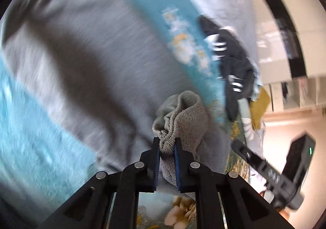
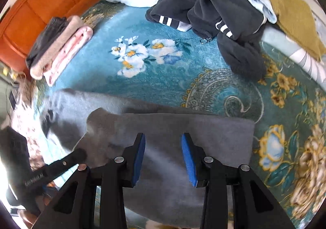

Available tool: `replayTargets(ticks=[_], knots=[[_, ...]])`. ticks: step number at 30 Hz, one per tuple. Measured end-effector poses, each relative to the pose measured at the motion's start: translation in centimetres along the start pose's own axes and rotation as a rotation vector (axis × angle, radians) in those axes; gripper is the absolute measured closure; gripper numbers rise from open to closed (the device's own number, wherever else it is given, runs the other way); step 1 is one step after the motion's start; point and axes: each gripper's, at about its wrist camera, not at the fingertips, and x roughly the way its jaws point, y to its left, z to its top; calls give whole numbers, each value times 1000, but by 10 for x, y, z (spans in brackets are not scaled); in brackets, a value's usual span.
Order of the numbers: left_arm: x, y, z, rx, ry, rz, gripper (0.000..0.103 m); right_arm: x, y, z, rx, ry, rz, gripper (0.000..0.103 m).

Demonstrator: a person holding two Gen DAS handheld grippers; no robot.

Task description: Fold clothes

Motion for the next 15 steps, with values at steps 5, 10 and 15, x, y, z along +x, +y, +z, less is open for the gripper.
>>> replayTargets(ticks=[5, 10, 15], knots=[[6, 31, 4, -131, 38, -60, 89, 21, -12, -15, -18, 49, -64, 65], [7, 37, 3, -155, 49, -74, 86, 56, -39, -23, 110, 127, -68, 65], [-7, 43, 4, -195, 6, -159, 81, 62, -36, -21, 96, 147, -97, 64]])
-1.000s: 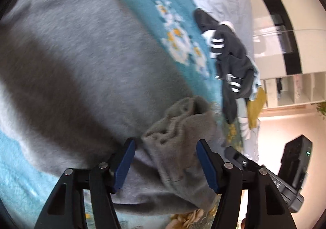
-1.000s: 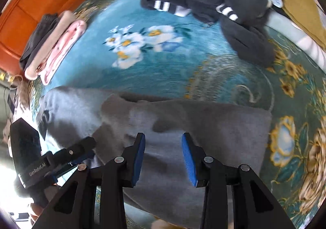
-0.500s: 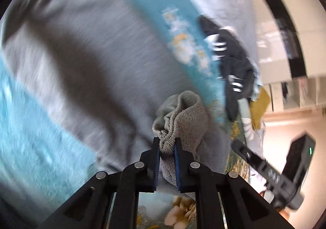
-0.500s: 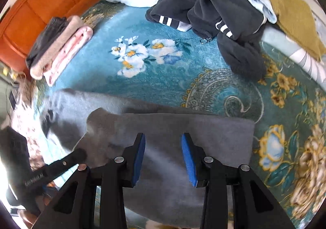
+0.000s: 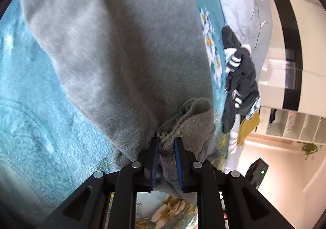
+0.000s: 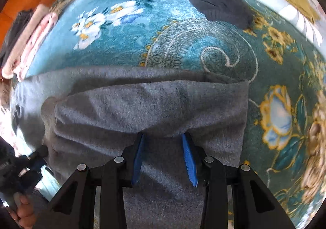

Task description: Fold clothes

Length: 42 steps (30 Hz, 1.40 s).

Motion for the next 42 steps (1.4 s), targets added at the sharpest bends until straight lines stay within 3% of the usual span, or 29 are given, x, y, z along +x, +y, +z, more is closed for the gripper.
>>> replayTargets(ticks=[2, 5, 7, 12, 17, 20, 22, 27, 29, 31, 35, 37, 42], knots=[[-12, -2, 0, -2, -35, -47, 70, -6, 2, 1, -5, -9, -14, 64], [-50, -7, 3, 32, -159, -136, 51, -24, 9, 2, -14, -65, 2, 64], [-81, 0, 11, 39, -280, -107, 35, -34, 20, 4, -54, -102, 15, 64], [-126, 57, 36, -131, -431, 3, 34, -45, 52, 10, -124, -145, 56, 64], [-131, 109, 59, -306, -452, -112, 34, -36, 84, 12, -208, -103, 91, 64], [-124, 116, 79, -334, -440, -148, 32, -32, 92, 11, -208, -70, 105, 64], [-118, 115, 91, -330, -427, -117, 32, -31, 95, 9, -199, -56, 110, 64], [-114, 101, 111, -269, -422, -54, 35, -31, 94, 9, -185, -44, 101, 64], [-114, 96, 116, -258, -420, -3, 51, -30, 92, 8, -169, -33, 101, 64], [-114, 91, 118, -239, -416, 49, 76, -30, 92, 6, -160, -25, 97, 64], [-125, 63, 109, -134, -457, 74, 82, -32, 96, 4, -164, -25, 104, 64], [-132, 31, 101, -29, -481, 75, 82, -34, 96, 4, -155, -29, 112, 64], [-133, -84, 53, 378, -504, 58, 83, -42, 86, 4, -131, -49, 112, 64]])
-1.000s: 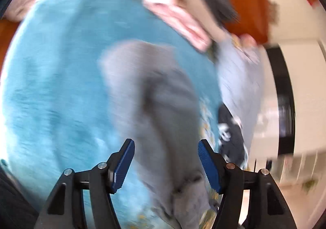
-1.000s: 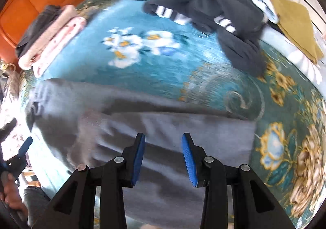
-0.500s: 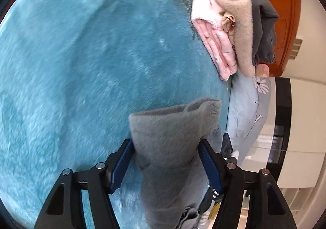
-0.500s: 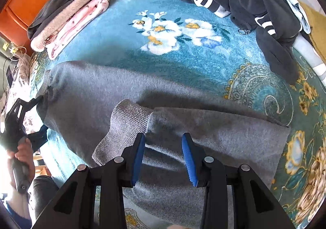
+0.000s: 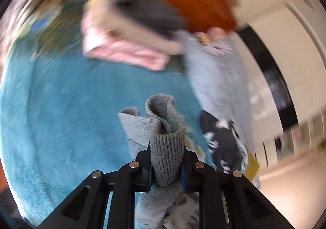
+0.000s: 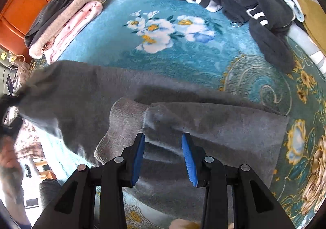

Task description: Fold clothes

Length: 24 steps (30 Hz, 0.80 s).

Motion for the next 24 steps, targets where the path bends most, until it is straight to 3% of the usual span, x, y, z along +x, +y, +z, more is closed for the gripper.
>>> replayTargets(ticks=[3, 6, 9, 12, 15, 20, 24], knots=[[11, -81, -13, 203, 17, -51, 83, -11, -18, 4, 40, -29, -7, 64], [25, -139, -53, 366, 80, -78, 83, -26, -52, 13, 134, -62, -21, 64], [48, -184, -104, 566, 183, -69, 82, -46, -87, 16, 202, -116, -94, 64], [76, -203, -154, 684, 329, -56, 82, -63, -121, 13, 262, -149, -148, 64], [99, -198, -191, 697, 467, -43, 82, -69, -149, 3, 312, -163, -186, 64], [110, -192, -230, 728, 589, 6, 78, -55, -166, -11, 372, -121, -168, 64], [111, -187, -222, 605, 651, -85, 41, -43, -165, -14, 371, -90, -137, 64]])
